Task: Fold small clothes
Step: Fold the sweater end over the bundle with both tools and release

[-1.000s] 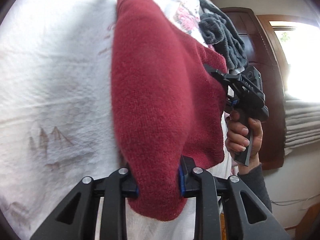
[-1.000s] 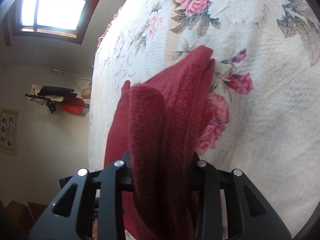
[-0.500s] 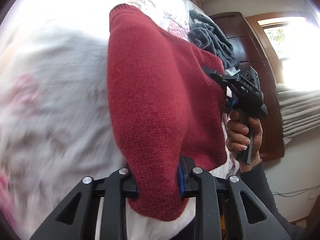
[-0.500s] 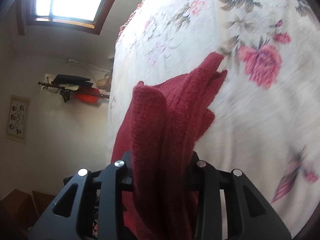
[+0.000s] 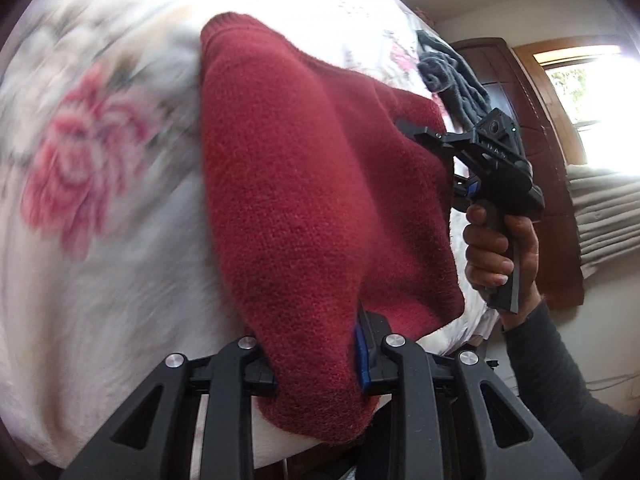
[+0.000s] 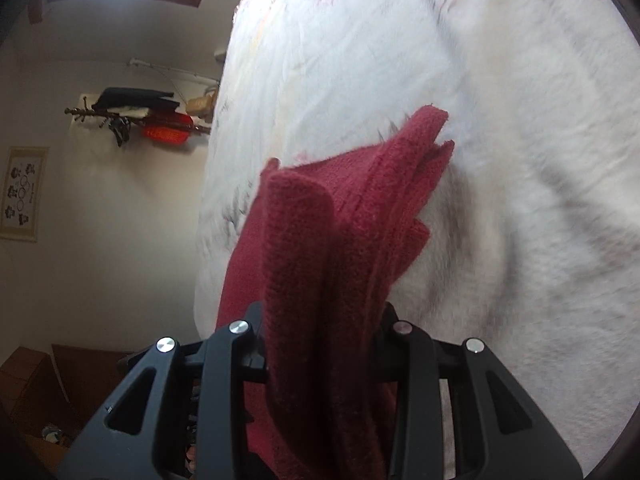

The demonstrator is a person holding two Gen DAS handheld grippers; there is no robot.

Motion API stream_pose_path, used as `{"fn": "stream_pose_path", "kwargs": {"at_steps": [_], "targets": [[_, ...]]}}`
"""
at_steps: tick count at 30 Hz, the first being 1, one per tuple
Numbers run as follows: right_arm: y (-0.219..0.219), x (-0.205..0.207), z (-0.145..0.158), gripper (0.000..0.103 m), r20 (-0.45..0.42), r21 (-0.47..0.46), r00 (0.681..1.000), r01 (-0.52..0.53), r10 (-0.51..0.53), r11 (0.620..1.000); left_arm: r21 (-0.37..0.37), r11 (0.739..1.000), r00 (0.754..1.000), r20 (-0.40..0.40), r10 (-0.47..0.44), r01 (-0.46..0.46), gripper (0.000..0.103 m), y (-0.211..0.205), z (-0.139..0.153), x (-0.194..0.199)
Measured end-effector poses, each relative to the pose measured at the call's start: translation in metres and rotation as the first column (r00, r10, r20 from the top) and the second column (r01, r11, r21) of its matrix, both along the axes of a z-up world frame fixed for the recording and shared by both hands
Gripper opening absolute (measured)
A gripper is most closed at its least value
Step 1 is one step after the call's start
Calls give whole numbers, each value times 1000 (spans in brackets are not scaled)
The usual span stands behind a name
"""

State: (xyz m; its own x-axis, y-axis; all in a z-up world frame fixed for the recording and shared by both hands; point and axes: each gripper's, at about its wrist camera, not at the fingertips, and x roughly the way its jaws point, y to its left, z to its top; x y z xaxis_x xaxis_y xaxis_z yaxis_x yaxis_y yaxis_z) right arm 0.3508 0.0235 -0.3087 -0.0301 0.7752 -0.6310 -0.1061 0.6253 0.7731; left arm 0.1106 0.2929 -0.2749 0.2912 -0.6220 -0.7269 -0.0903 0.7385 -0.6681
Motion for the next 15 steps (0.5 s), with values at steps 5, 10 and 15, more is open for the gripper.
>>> {"fn": "stream_pose_path", "kwargs": {"at_steps": [5, 10, 15], "targets": [[3, -1, -26, 33, -30, -65, 1000, -4, 2, 998, -19, 1000, 998, -59, 19, -20, 36, 4, -40, -1], [-17, -3, -14, 61, 26, -155, 998, 55, -51, 986, 35, 996, 992, -92, 83, -80, 63, 13, -43, -8], [-44, -50, 38, 57, 148, -120, 987, 80, -62, 990, 164, 972, 979, 143, 143, -166, 68, 25, 20, -52]]}}
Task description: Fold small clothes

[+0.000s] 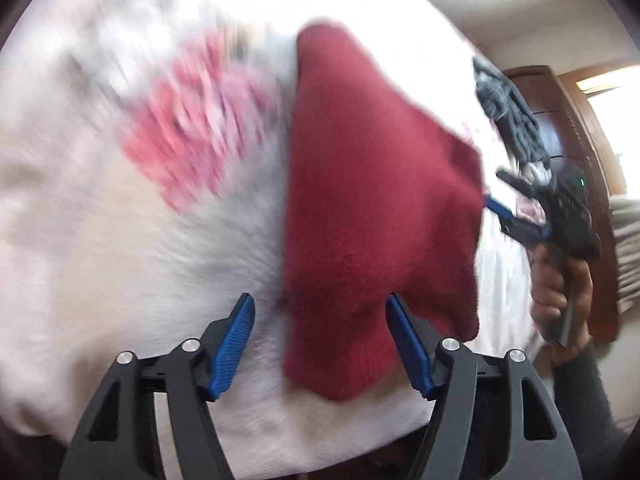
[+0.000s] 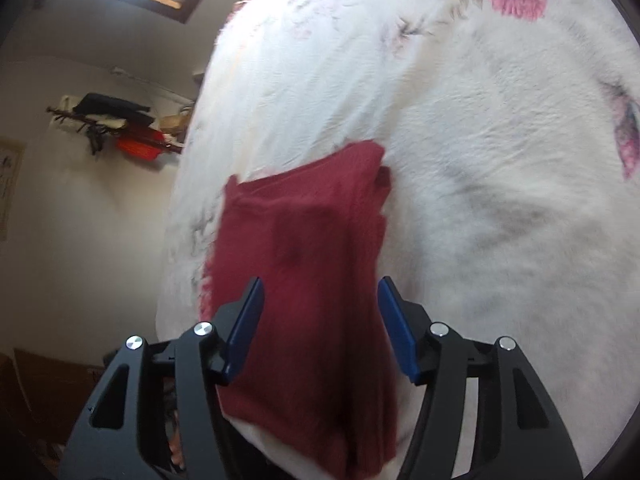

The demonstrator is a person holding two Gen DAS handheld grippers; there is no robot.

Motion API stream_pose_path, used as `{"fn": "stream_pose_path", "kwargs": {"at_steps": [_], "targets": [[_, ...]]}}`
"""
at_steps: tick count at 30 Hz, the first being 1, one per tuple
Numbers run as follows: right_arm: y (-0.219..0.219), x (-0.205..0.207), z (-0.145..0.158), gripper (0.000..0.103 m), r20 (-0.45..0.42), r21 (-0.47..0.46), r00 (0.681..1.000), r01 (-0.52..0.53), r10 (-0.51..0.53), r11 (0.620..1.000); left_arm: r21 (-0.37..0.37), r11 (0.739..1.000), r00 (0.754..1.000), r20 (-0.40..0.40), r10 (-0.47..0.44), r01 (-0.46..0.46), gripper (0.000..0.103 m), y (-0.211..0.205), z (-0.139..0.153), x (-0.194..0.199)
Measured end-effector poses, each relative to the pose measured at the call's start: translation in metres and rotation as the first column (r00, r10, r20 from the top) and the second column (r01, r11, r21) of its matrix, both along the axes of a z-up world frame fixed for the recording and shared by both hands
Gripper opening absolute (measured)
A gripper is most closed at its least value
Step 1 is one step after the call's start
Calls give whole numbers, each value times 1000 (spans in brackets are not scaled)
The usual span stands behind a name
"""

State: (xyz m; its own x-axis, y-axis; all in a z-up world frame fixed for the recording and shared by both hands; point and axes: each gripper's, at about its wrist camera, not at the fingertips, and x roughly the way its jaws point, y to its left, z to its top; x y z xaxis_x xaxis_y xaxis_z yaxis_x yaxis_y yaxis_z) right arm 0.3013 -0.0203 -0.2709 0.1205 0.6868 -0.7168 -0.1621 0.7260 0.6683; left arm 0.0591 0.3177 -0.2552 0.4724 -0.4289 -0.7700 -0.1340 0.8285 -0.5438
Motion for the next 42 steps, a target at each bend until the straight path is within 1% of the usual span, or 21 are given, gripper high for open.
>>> {"fn": "stream_pose_path", "kwargs": {"at_steps": [2, 4, 7, 8, 9, 10, 12, 15, 17, 18, 22, 24, 26, 28, 29, 31, 33, 36, 38, 40, 42], "targets": [[2, -24, 2, 46, 15, -45, 999, -37, 38, 998, -55, 998, 996, 83, -24, 29, 66, -6, 17, -17], [4, -36, -12, 39, -16, -82, 999, -51, 50, 995, -91, 993, 993, 91, -69, 77, 66, -20, 18, -19], [16, -43, -30, 36, -75, -66, 996, -55, 50, 996, -124, 984, 991, 58, -124, 130, 56, -45, 7, -4], [22, -43, -32, 31, -82, -69, 995, -63, 57, 996, -136, 980, 989, 41, -142, 147, 55, -51, 0, 1], [28, -43, -35, 18, -80, -90, 994, -76, 69, 993, -132, 979, 988, 28, -151, 153, 55, -55, -4, 3], [31, -42, -35, 13, -67, -117, 995, -81, 73, 990, -128, 978, 986, 2, -165, 164, 55, -61, -12, 6], [27, -37, -35, 9, -54, -142, 997, -53, 46, 988, -117, 979, 985, -33, -170, 165, 55, -67, -25, 13], [11, -31, -52, 8, -103, -133, 994, 9, -22, 991, -173, 974, 977, -132, -167, 144, 52, -72, -53, 24], [8, -31, -56, 10, -120, -110, 992, 14, -28, 994, -165, 974, 973, -148, -178, 154, 52, -77, -53, 26], [8, -32, -51, 15, -116, -86, 993, 4, -14, 996, -173, 972, 973, -141, -184, 159, 52, -79, -48, 26], [4, -23, -28, 24, -51, -73, 998, 18, -22, 997, -216, 960, 980, -49, -194, 179, 52, -82, -18, 21], [6, -8, -27, 25, -56, -59, 998, 28, -31, 998, -219, 962, 982, -51, -179, 164, 54, -83, -18, 23], [16, 6, -27, 8, -26, -101, 1000, 6, -8, 995, -200, 967, 976, -114, -184, 159, 56, -85, -35, 25], [18, 10, -27, 7, 20, -166, 999, 28, -25, 986, -200, 965, 960, -189, -206, 168, 55, -89, -52, 27], [17, 12, -33, 7, 5, -168, 999, 43, -43, 985, -214, 959, 954, -194, -227, 185, 54, -90, -52, 27], [13, 13, -43, 10, -20, -157, 998, 47, -51, 986, -233, 943, 950, -147, -274, 236, 54, -90, -33, 29], [12, 11, -36, 15, -13, -108, 999, 45, -47, 993, -254, 933, 957, -74, -281, 254, 55, -81, -7, 35], [7, 14, -20, 15, 32, -81, 998, 61, -58, 995, -253, 948, 981, 55, -185, 192, 59, -55, 36, 70], [13, 22, -17, 14, 41, -101, 998, 41, -37, 994, -230, 959, 985, 80, -154, 168, 61, -43, 43, 102], [23, 34, -25, 8, 39, -180, 999, 17, -10, 984, -192, 971, 989, 39, -140, 145, 61, -40, 31, 133], [25, 45, -41, 8, 15, -248, 1000, 15, -12, 969, -115, 985, 987, -72, -141, 132, 61, -45, 1, 169]]}}
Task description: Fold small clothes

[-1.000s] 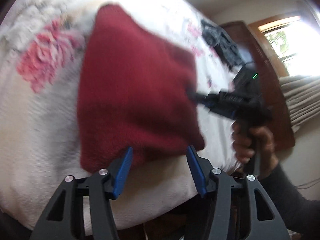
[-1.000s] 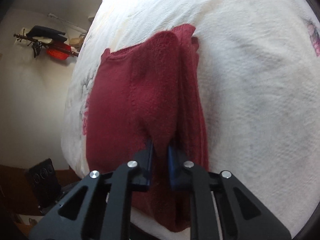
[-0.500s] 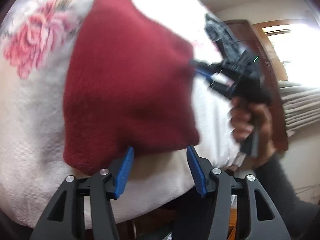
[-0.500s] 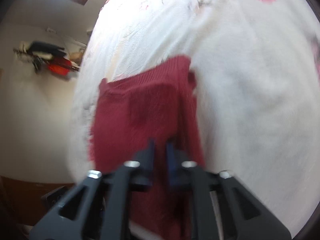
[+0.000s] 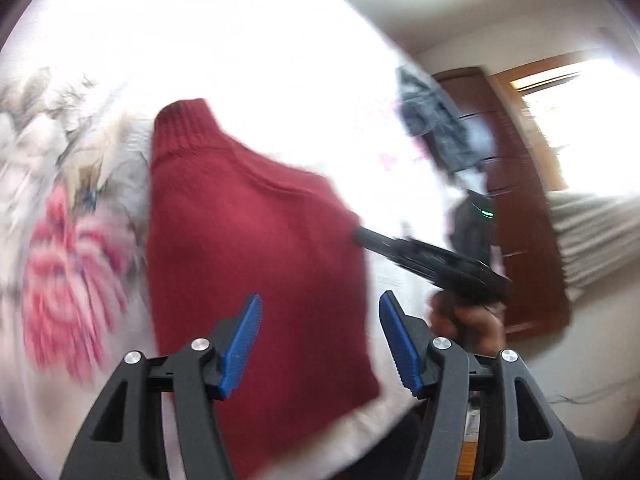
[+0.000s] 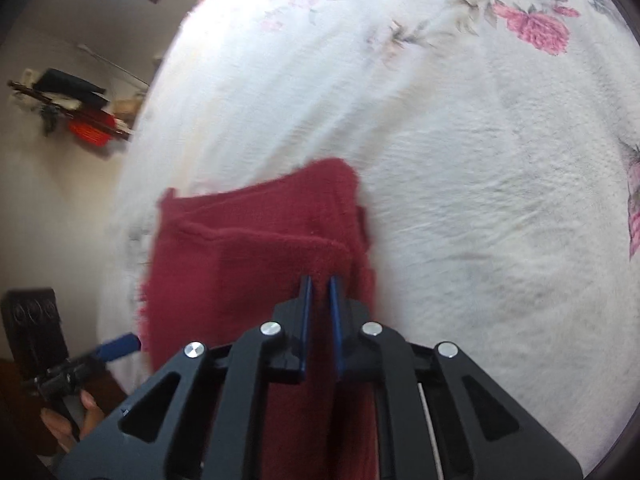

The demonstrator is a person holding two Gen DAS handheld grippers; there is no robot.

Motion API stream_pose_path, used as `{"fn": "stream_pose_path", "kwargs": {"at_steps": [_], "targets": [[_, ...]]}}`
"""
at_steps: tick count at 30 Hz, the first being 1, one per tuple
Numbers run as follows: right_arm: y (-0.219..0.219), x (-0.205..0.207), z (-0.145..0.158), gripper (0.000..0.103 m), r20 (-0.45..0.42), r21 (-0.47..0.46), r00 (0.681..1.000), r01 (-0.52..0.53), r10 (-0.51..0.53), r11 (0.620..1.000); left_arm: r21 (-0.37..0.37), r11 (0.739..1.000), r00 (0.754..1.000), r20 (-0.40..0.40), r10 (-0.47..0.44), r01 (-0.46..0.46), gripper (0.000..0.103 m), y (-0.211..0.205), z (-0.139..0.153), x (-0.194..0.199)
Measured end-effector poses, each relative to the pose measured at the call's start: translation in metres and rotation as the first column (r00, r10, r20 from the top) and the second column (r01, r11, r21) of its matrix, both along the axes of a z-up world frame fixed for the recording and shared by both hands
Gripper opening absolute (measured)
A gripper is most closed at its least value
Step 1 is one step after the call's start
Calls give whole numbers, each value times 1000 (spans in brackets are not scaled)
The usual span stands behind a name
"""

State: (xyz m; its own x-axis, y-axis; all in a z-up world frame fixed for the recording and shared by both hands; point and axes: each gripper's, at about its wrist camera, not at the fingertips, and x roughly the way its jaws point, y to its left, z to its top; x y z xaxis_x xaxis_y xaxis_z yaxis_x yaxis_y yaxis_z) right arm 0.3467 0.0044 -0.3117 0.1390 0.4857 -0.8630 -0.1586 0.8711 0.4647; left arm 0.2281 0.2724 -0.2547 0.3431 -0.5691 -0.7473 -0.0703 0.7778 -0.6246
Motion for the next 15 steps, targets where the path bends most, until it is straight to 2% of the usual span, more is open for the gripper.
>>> {"fn": "stream_pose_path", "kwargs": {"at_steps": [2, 3, 5, 7, 8, 10, 12, 14, 15], "targets": [[1, 4, -8, 9, -10, -19, 1000, -4, 4, 1000, 37, 999, 998, -53, -17, 19, 57, -4, -21, 14], [-1, 2, -6, 14, -8, -15, 1000, -9, 9, 1000, 48, 998, 998, -60, -28, 30, 57, -6, -24, 18], [-6, -6, 7, 18, 17, 4, 1000, -11, 11, 1000, 69, 996, 997, -54, -47, 51, 57, -10, -16, 17], [-15, -24, 33, 19, 86, -2, 996, -26, 26, 1000, 78, 996, 999, 5, -35, 34, 57, -13, 5, 11], [-18, -39, 46, 19, 118, 3, 992, -50, 49, 999, 59, 998, 999, 43, -31, 28, 58, -12, 15, 5], [-11, -58, 56, 18, 118, 25, 988, -100, 96, 995, 1, 1000, 996, 86, -21, 20, 58, -9, 25, -10], [1, -76, 46, 15, 87, 2, 982, -168, 167, 986, 17, 1000, 997, 68, -28, 27, 58, -11, 17, -18], [16, -82, 23, 12, 53, -101, 977, -201, 208, 974, 101, 994, 999, -17, -41, 43, 56, -19, -7, -16], [24, -85, 9, 12, 43, -143, 974, -214, 222, 966, 119, 992, 999, -26, -41, 44, 55, -22, -16, -16]]}}
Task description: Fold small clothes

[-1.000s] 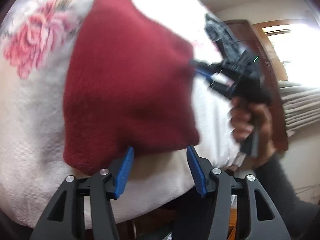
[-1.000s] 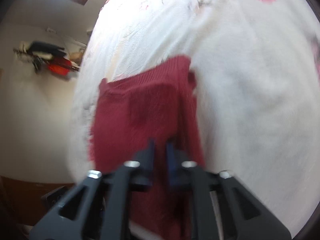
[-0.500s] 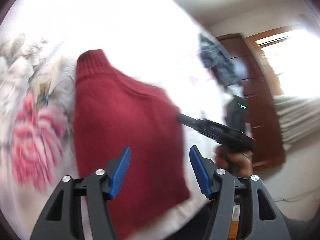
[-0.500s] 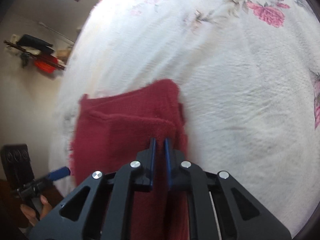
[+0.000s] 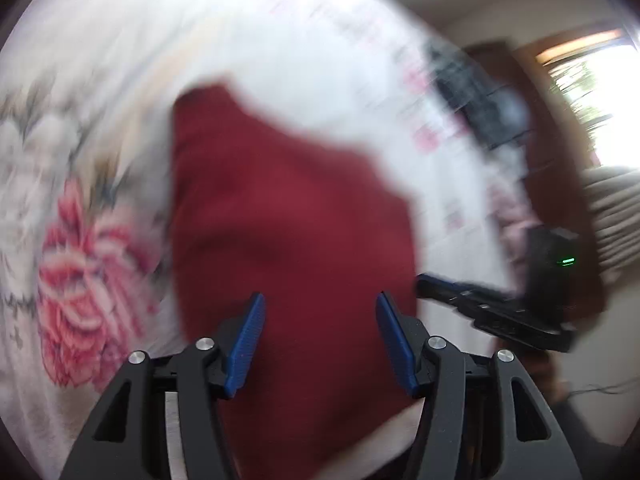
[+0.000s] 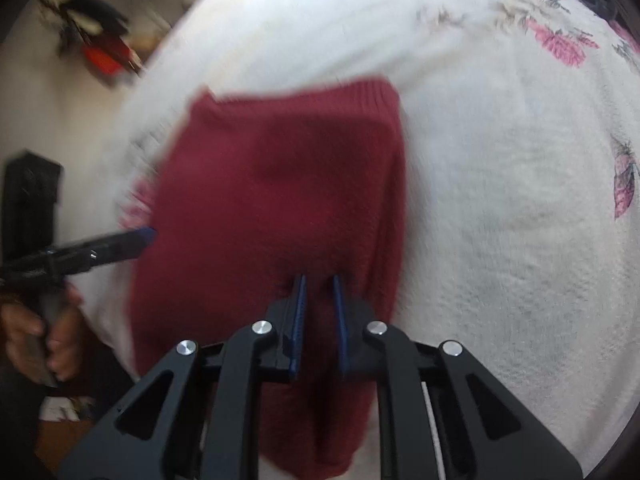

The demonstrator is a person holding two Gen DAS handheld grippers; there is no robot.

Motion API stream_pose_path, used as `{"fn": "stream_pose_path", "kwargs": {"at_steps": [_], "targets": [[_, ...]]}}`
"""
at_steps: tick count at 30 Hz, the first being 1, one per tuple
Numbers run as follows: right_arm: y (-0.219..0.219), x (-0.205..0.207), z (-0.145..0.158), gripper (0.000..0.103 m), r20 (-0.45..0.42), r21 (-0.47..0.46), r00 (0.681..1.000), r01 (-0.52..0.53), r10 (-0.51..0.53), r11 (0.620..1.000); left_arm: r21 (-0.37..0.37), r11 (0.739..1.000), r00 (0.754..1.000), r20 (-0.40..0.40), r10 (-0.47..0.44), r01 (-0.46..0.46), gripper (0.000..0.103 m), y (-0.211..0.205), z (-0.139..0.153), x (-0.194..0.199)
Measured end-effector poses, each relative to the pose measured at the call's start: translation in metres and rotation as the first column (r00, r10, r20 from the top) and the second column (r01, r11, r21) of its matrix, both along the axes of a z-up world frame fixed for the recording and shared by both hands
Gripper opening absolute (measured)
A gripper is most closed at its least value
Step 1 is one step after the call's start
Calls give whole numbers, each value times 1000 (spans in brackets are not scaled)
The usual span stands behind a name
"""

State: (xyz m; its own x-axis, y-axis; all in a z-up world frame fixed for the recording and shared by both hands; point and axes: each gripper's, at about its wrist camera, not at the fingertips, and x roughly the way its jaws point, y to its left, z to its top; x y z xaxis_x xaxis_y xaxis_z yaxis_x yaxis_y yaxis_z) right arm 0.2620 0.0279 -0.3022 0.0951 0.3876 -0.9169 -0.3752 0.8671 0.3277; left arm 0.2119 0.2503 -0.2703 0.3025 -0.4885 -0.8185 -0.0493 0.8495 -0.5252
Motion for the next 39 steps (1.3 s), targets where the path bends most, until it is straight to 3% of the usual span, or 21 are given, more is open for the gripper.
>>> {"fn": "stream_pose_path", "kwargs": {"at_steps": [2, 5, 7, 8, 10, 13, 15, 17, 19, 20, 23, 25, 28, 32, 35, 36, 39], "targets": [[0, -1, 2, 12, -5, 0, 1000, 27, -27, 1000, 2, 1000, 1000, 12, 20, -20, 54, 3, 7, -4], [-3, -18, 39, 16, 25, 72, 999, 37, -39, 997, -91, 996, 996, 94, 14, -5, 55, 3, 38, -26], [-4, -38, 55, 14, 47, 86, 999, 18, -22, 996, -104, 994, 993, 121, 2, 11, 55, -1, 46, -50], [-4, -43, 53, 14, 45, 71, 999, 11, -14, 997, -95, 995, 996, 92, -8, 16, 55, -6, 39, -56], [0, -47, 30, 14, 18, -10, 1000, 9, -9, 1000, -3, 1000, 1000, 24, -18, 18, 54, -15, 14, -59], [-5, -47, -3, 18, -40, -41, 998, 47, -48, 998, 7, 1000, 1000, -10, 9, -9, 50, -16, -4, -57], [-8, -55, 15, 18, -22, -17, 997, 70, -71, 997, -5, 1000, 1000, 14, 24, -24, 51, -16, 12, -61], [-14, -67, 40, 15, 28, 3, 998, 64, -64, 998, -32, 999, 997, 79, -6, 9, 51, -22, 34, -73], [-22, -82, 55, 13, 63, 8, 996, 58, -58, 998, -20, 999, 995, 95, -29, 31, 51, -28, 39, -88], [-23, -89, 55, 13, 65, -1, 997, 52, -52, 999, -16, 999, 996, 83, -45, 47, 51, -31, 35, -93], [-20, -95, 30, 12, 23, -69, 998, 54, -53, 996, 86, 995, 999, -20, -39, 41, 51, -36, -2, -99], [-21, -96, 5, 13, -20, -114, 997, 66, -68, 991, 76, 997, 999, -43, 0, 4, 51, -31, -15, -97], [-35, -95, 7, 13, -32, -87, 993, 108, -111, 990, 52, 998, 999, -47, 25, -22, 53, -31, -9, -97], [-49, -111, 34, 13, 18, -53, 993, 118, -117, 992, 60, 998, 1000, -16, 4, -3, 68, -18, 12, -119], [-66, -132, 48, 18, 36, -43, 989, 147, -145, 988, 61, 997, 997, -48, 59, -56, 77, -7, 9, -146], [-71, -140, 50, 23, 36, -41, 987, 155, -154, 987, 65, 995, 995, -68, 77, -73, 77, -4, 5, -158], [-71, -171, 49, 64, 42, -66, 983, 181, -179, 981, 89, 992, 992, -89, 93, -85, 79, 2, -1, -193]]}}
